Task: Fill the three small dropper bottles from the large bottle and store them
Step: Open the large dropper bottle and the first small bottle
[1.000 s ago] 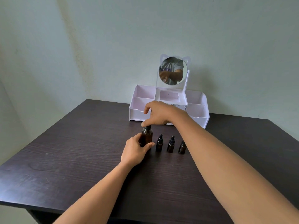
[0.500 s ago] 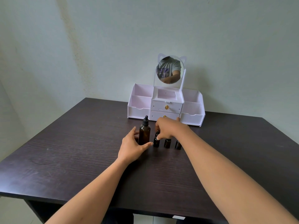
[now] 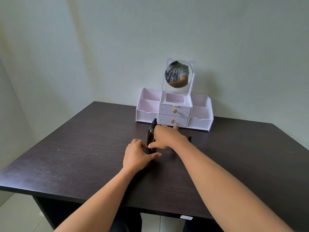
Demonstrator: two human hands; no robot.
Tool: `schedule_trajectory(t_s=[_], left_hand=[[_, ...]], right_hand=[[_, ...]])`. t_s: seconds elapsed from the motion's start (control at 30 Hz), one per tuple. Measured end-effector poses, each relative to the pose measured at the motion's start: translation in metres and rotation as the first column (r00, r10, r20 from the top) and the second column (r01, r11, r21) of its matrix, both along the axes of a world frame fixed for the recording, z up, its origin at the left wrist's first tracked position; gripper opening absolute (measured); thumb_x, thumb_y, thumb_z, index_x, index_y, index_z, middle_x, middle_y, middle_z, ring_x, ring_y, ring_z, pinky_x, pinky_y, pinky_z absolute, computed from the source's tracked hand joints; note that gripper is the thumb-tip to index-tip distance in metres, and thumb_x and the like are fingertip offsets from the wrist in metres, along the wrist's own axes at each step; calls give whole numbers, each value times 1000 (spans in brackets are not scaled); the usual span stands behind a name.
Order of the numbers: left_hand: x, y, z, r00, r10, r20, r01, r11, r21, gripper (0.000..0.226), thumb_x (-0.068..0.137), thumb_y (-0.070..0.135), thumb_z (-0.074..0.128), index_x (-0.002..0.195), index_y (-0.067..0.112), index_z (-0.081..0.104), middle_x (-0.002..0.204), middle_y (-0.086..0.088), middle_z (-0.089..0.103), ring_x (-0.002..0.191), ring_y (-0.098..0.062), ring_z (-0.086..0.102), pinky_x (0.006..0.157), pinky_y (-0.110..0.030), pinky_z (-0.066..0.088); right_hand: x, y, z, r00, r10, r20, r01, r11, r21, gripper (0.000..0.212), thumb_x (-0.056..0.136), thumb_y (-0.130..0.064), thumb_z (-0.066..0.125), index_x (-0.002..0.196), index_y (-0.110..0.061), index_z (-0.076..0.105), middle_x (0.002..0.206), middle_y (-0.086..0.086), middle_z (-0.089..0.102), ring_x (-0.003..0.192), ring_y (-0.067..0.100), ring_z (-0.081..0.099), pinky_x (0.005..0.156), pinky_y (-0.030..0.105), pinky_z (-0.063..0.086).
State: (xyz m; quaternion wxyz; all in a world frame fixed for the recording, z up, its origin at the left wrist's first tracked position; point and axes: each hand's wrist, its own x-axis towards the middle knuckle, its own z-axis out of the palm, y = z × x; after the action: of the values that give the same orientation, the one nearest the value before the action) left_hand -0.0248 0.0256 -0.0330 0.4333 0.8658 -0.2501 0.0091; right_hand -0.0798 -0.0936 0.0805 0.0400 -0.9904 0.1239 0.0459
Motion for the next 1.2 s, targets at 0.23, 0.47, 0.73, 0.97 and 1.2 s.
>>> schedule_trajectory(t_s=[0.23, 0.47, 0.73, 0.97, 1.2], left_hand=[[5, -1, -4, 997, -34, 64, 30, 997, 71, 45, 69, 62, 78, 91, 23, 73, 130, 7, 55, 111, -14, 55, 104, -43, 41], [4, 1, -2, 989, -68, 131, 48, 987, 156, 43, 79, 61, 70, 107, 29, 76, 132, 8, 50, 115, -12, 50, 104, -37, 34], [7, -2, -5, 992, -55, 117, 36, 986, 162, 47, 78, 62, 70, 110, 28, 75, 134, 9, 50, 118, -12, 50, 111, -39, 30], [6, -1, -4, 990, -63, 124, 44, 988, 150, 44, 78, 61, 71, 109, 29, 75, 134, 8, 51, 116, -14, 51, 110, -38, 30], [5, 0, -3, 990, -62, 123, 43, 987, 152, 45, 78, 61, 71, 109, 29, 75, 133, 9, 52, 115, -14, 51, 108, -39, 32]], right_hand=[[-1, 7, 1, 1000, -11, 9, 11, 1000, -25, 38, 85, -46, 71, 68, -19, 51, 77, -1, 55, 93, 28, 60, 98, 52, 36], [3, 6, 5, 998, 38, -43, -36, 999, 31, 30, 80, -21, 77, 109, -26, 71, 109, 1, 67, 96, 25, 65, 83, 41, 57], [7, 4, 18, 997, 40, 59, -45, 996, 81, 14, 84, -11, 68, 91, -23, 69, 101, 1, 66, 92, 24, 66, 83, 42, 58], [4, 6, 20, 997, 39, 65, -39, 999, 3, 12, 87, -29, 71, 95, -22, 67, 100, 1, 62, 90, 25, 65, 76, 37, 53], [2, 5, 25, 999, 42, 33, -45, 995, 88, 20, 79, -32, 78, 93, -25, 66, 99, -1, 63, 89, 21, 65, 74, 35, 55]])
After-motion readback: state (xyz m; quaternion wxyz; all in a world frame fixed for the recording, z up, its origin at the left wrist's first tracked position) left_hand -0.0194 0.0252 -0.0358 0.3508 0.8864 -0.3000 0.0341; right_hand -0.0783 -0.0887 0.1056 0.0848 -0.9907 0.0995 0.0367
